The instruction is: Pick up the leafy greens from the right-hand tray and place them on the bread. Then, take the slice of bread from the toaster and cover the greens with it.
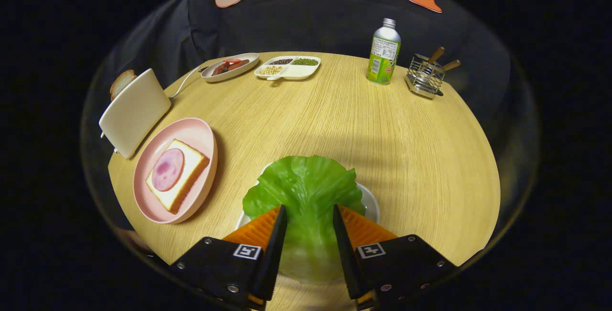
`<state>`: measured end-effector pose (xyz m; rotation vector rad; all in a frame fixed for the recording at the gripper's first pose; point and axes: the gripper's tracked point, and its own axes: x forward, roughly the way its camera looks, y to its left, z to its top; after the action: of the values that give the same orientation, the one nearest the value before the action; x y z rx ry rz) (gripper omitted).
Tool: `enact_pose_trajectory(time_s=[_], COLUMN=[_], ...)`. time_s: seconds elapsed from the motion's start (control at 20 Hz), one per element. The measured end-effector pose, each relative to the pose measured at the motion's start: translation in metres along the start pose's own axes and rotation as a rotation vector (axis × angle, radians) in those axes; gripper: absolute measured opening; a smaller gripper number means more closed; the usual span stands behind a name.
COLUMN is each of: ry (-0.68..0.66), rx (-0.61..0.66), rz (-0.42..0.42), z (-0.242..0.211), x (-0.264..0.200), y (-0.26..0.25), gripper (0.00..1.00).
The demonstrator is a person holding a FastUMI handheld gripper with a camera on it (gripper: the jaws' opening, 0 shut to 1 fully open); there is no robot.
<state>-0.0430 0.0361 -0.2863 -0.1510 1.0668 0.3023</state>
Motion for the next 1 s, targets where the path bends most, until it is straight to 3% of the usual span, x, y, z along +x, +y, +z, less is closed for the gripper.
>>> enact_pose_trajectory(time_s=[0.2, 0.25, 0.35, 0.45, 0.65, 1.0], ry=[-0.029, -0.035, -0.036, -0.048, -0.112, -0.207], rx=[-0.024, -0.02, 0.011, 0.045, 0.128, 0.138], rz=[-0.001, -0.001, -0.002, -0.009, 0.056, 0.131], z=[0.003, 0.004, 0.004, 0.008, 0.025, 0.06], x=[-0.001, -0.001, -0.002, -0.003, -0.019, -0.049], y=[0.01, 0.012, 0.013, 0.012, 0.022, 0.047], gripper=[0.32, 0.2, 0.09, 0.04, 0.03, 0.03])
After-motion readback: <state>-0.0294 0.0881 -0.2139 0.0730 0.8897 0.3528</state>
